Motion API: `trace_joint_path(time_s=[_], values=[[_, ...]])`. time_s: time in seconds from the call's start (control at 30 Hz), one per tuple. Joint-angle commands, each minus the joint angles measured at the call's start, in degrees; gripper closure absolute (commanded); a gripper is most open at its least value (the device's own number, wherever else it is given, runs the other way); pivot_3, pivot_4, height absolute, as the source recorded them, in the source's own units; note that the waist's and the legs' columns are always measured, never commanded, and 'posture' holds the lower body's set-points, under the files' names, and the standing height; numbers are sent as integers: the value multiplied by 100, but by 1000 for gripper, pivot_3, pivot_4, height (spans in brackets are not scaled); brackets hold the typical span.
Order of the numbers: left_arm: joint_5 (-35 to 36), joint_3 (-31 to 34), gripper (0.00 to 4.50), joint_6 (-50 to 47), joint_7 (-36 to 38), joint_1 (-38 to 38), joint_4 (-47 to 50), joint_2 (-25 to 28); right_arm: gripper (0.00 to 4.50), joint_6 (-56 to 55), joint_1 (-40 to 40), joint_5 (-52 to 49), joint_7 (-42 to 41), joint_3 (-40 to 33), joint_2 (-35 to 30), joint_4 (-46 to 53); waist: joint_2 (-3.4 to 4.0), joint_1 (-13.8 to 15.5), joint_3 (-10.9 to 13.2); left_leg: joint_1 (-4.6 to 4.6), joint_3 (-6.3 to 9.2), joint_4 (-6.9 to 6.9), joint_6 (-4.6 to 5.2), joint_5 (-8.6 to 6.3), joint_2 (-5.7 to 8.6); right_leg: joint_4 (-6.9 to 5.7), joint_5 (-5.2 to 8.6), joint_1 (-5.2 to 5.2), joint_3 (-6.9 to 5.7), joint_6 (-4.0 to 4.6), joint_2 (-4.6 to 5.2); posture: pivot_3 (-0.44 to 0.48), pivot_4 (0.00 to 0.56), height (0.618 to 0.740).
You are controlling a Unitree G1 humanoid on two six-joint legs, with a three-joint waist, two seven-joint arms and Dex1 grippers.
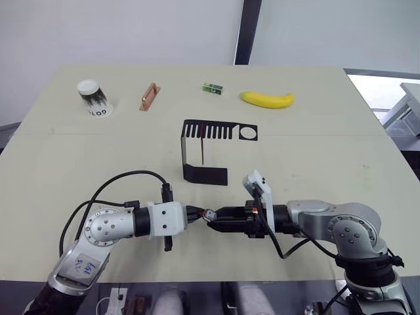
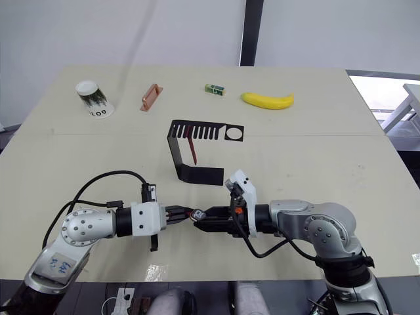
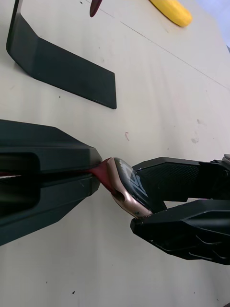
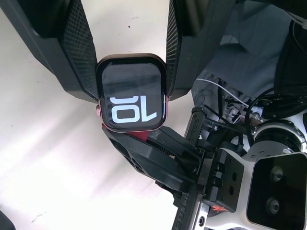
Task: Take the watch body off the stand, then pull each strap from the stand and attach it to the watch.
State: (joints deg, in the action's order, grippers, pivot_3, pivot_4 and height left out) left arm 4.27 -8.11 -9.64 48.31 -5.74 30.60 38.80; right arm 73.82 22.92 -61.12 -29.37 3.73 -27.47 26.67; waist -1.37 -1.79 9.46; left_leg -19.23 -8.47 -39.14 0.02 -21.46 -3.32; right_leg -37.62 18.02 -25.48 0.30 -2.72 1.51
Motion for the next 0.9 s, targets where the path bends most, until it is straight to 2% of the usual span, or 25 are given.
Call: trace_joint_path(time_s=[0.03, 0.9], values=[[93, -66, 4500, 79, -6, -60, 206, -67, 2995, 77, -5, -174, 107, -105, 51, 37, 0, 0, 0, 0, 0, 0, 0, 0, 0, 0, 0, 0, 0, 0, 0, 0, 150, 738], [122, -256, 4500, -362, -29, -231, 575, -109, 2995, 520, 106, -291, 444, -150, 223, -74, 0, -2, 0, 0, 0, 0, 0, 0, 0, 1, 0, 0, 0, 0, 0, 0, 150, 738]])
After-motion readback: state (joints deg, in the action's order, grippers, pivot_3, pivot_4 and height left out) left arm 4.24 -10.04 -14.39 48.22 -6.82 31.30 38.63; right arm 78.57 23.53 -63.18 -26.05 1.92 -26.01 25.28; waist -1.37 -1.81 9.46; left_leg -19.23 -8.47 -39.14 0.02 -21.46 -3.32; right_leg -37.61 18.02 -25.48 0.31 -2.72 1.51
